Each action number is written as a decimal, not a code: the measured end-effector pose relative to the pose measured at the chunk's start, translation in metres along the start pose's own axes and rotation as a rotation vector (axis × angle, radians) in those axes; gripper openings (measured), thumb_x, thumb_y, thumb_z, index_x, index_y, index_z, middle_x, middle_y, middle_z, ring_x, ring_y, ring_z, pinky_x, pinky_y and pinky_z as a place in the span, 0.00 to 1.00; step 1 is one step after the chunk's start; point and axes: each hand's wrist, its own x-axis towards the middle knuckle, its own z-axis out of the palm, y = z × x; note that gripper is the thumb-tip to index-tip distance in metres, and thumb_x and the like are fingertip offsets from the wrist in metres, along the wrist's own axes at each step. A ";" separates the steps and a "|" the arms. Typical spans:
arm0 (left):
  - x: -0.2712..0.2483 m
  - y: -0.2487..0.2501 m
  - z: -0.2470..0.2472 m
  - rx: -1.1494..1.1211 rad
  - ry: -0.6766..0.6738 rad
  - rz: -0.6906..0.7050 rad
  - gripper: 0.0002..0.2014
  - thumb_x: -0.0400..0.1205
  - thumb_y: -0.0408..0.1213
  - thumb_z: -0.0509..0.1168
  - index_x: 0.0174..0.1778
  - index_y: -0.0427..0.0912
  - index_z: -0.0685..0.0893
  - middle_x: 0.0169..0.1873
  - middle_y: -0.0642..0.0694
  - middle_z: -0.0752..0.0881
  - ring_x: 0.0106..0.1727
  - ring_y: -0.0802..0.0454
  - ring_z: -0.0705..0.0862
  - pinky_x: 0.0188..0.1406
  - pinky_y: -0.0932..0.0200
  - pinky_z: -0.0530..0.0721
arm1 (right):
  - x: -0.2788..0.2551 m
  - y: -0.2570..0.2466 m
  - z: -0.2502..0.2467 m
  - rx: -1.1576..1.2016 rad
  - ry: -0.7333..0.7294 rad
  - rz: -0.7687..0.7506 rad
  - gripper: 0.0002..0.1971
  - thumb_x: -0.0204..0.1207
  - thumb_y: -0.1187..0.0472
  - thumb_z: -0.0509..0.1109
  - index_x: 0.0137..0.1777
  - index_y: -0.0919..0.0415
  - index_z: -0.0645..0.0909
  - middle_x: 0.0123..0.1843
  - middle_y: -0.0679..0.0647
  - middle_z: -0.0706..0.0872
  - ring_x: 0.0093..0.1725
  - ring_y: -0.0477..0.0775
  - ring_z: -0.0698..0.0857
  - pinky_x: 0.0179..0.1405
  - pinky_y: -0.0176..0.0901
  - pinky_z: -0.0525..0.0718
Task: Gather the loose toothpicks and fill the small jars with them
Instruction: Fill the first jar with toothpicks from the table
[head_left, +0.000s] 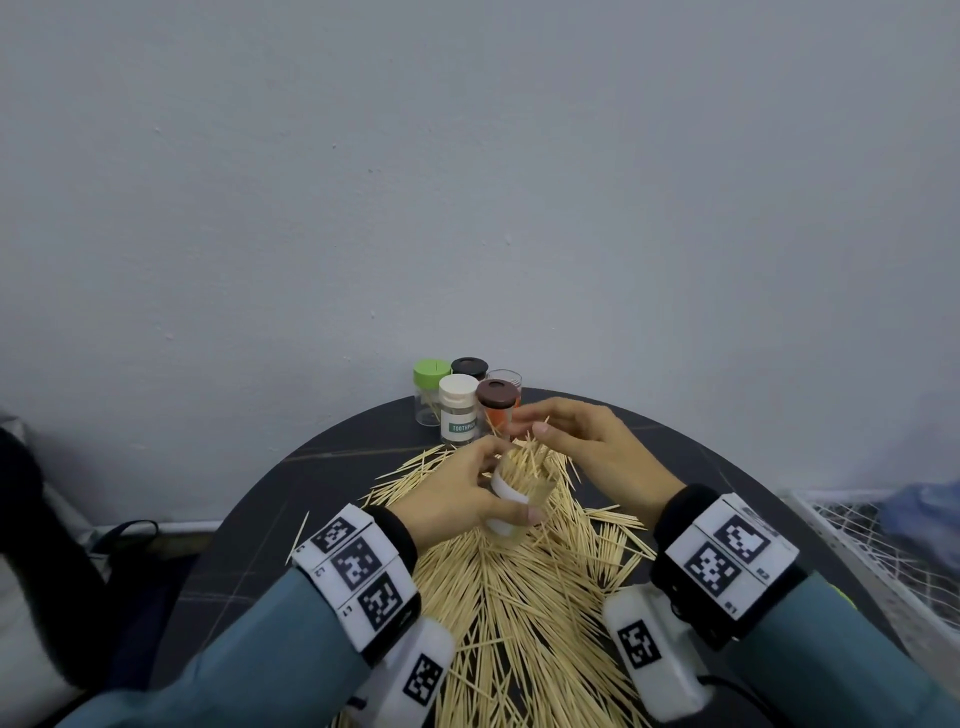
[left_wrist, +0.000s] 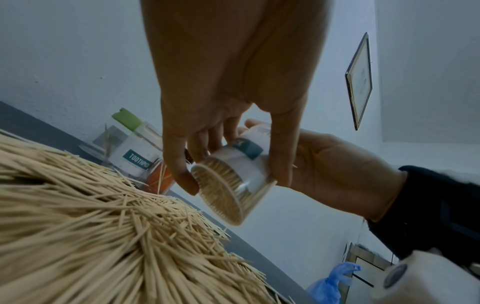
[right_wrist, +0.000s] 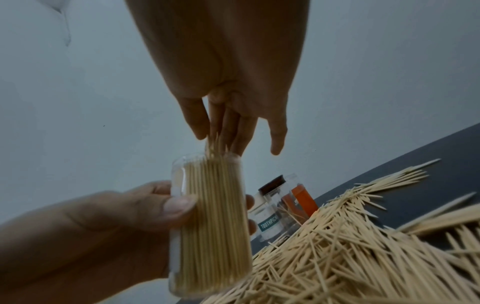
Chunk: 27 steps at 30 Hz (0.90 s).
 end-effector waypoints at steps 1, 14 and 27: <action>0.000 0.000 0.000 -0.011 0.012 -0.004 0.29 0.70 0.29 0.76 0.64 0.48 0.72 0.53 0.51 0.83 0.52 0.60 0.83 0.43 0.72 0.83 | 0.000 -0.001 -0.001 0.015 0.008 -0.005 0.11 0.80 0.65 0.64 0.59 0.57 0.82 0.53 0.50 0.89 0.57 0.45 0.86 0.65 0.45 0.80; 0.002 -0.001 -0.001 -0.113 0.067 -0.072 0.31 0.70 0.28 0.76 0.68 0.43 0.73 0.59 0.43 0.84 0.60 0.47 0.83 0.54 0.54 0.84 | -0.003 -0.007 -0.002 0.048 0.165 -0.116 0.09 0.70 0.71 0.75 0.42 0.55 0.86 0.43 0.48 0.90 0.44 0.43 0.88 0.45 0.31 0.83; 0.004 -0.003 0.000 -0.190 0.101 -0.068 0.27 0.71 0.27 0.75 0.63 0.44 0.75 0.58 0.41 0.84 0.59 0.46 0.83 0.51 0.54 0.84 | -0.007 -0.010 0.003 -0.103 0.168 -0.147 0.05 0.72 0.68 0.73 0.44 0.58 0.88 0.44 0.48 0.91 0.47 0.39 0.89 0.50 0.27 0.83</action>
